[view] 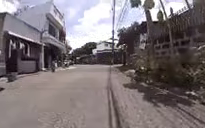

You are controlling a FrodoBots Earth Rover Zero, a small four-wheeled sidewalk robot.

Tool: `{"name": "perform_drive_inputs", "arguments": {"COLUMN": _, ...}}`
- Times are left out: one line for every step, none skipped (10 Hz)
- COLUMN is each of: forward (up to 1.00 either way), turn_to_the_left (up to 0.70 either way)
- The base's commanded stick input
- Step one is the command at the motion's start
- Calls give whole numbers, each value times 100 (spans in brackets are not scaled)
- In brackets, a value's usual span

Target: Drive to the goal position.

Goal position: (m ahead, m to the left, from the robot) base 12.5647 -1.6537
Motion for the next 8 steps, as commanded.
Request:
{"name": "perform_drive_inputs", "arguments": {"forward": 70, "turn_to_the_left": 0}}
{"name": "perform_drive_inputs", "arguments": {"forward": 70, "turn_to_the_left": 0}}
{"name": "perform_drive_inputs", "arguments": {"forward": 70, "turn_to_the_left": 0}}
{"name": "perform_drive_inputs", "arguments": {"forward": 70, "turn_to_the_left": 0}}
{"name": "perform_drive_inputs", "arguments": {"forward": 70, "turn_to_the_left": 0}}
{"name": "perform_drive_inputs", "arguments": {"forward": 70, "turn_to_the_left": 0}}
{"name": "perform_drive_inputs", "arguments": {"forward": 70, "turn_to_the_left": 0}}
{"name": "perform_drive_inputs", "arguments": {"forward": 70, "turn_to_the_left": 0}}
